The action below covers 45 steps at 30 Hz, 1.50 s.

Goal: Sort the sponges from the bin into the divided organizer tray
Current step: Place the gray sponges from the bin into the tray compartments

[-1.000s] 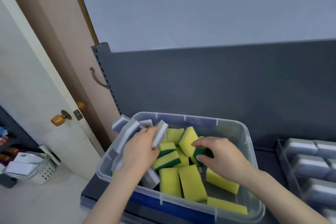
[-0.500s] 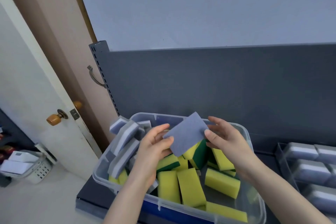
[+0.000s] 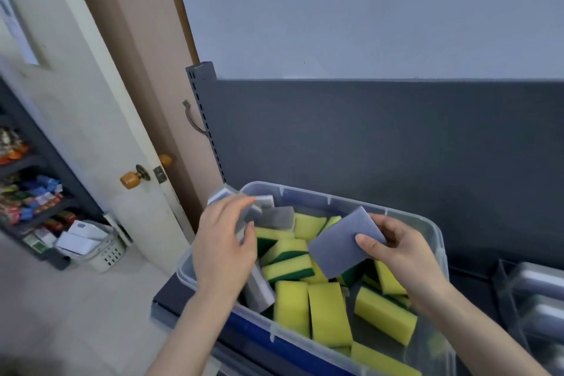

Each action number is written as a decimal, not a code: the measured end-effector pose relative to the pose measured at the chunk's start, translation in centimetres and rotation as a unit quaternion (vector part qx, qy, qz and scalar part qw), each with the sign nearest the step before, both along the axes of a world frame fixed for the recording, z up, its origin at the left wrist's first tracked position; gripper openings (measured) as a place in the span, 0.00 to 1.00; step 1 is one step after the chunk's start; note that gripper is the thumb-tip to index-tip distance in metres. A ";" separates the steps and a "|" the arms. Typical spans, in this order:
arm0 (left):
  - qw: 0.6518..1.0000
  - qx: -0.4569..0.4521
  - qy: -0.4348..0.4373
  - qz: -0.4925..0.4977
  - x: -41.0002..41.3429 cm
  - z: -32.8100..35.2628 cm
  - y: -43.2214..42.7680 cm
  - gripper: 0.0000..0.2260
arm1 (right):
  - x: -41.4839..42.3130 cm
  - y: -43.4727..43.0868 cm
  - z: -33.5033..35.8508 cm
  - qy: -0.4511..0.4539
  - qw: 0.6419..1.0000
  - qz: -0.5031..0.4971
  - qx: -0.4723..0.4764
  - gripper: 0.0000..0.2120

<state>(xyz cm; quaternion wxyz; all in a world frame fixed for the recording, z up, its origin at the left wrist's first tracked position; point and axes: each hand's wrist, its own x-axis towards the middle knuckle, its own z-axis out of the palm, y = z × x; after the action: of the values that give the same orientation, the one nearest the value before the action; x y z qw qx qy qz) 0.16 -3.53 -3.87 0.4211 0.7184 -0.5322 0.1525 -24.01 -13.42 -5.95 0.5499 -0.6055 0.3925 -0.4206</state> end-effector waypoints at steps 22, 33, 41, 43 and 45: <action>0.824 0.036 0.515 -0.232 -5.7 1.9 -1.9 0.29 | -2.4 0.7 0.8 -0.031 0.999 -0.027 -0.015 0.16; 0.896 0.149 0.338 -0.245 -8.0 0.0 -3.2 0.15 | -6.8 1.8 1.6 0.059 0.984 -0.134 -0.103 0.17; 0.878 0.146 0.348 -0.294 -11.1 -0.9 -4.7 0.25 | -10.8 4.1 0.5 0.099 0.967 -0.211 -0.104 0.18; 0.870 0.128 0.362 -0.309 -12.4 -1.1 -5.1 0.21 | -11.8 4.6 0.5 0.103 0.963 -0.225 -0.102 0.18; 0.864 0.109 0.373 -0.320 -13.5 -1.1 -5.5 0.14 | -12.7 5.0 0.8 0.104 0.959 -0.242 -0.101 0.18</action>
<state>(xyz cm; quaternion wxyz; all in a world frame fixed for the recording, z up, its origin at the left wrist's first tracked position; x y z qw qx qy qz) -13.36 -9.08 -4.93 0.5330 0.5530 -0.5495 -0.3288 -36.75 -8.42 -5.14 0.3241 -0.5850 0.5378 -0.5133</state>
